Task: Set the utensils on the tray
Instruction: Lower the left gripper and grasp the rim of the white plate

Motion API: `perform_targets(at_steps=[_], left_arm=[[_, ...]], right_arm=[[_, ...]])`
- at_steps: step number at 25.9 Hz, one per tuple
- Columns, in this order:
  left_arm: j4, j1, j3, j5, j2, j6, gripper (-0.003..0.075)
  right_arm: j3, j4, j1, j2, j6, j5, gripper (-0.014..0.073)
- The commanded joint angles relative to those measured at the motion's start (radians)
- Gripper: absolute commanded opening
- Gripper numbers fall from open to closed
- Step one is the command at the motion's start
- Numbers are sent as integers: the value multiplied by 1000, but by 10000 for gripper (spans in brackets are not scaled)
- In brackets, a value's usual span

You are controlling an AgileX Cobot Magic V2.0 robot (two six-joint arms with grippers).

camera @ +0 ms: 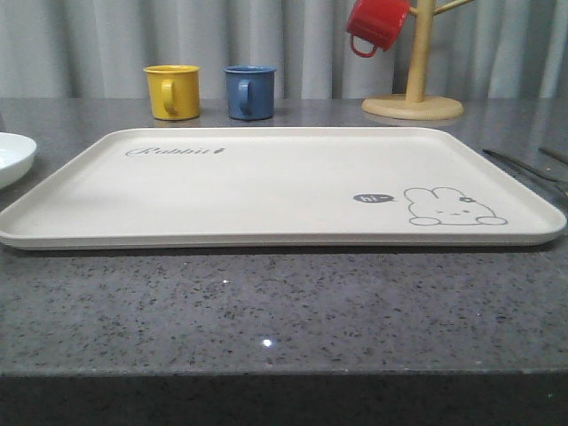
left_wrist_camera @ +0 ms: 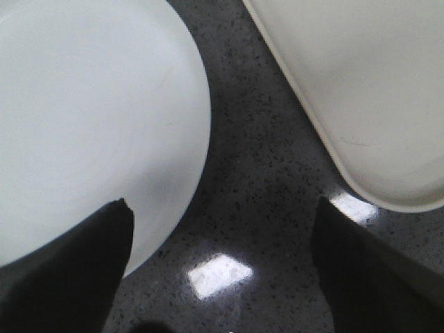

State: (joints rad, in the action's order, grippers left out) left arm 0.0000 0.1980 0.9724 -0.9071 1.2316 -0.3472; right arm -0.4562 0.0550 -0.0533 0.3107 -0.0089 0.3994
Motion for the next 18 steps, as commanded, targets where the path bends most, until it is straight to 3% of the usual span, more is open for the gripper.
perform_targets(at_steps=[1, 4, 13, 18], left_arm=[[24, 9, 84, 0, 80, -6, 512], [35, 9, 113, -4, 154, -6, 480], [35, 9, 143, -13, 256, -6, 292], [43, 9, 152, -34, 257, -6, 115]], right_arm=[[-38, -2, 3, 16, -4, -72, 624], [-38, -2, 3, 16, -4, -72, 624], [-38, -2, 3, 16, -4, -72, 624], [-38, -2, 3, 16, -4, -72, 624]])
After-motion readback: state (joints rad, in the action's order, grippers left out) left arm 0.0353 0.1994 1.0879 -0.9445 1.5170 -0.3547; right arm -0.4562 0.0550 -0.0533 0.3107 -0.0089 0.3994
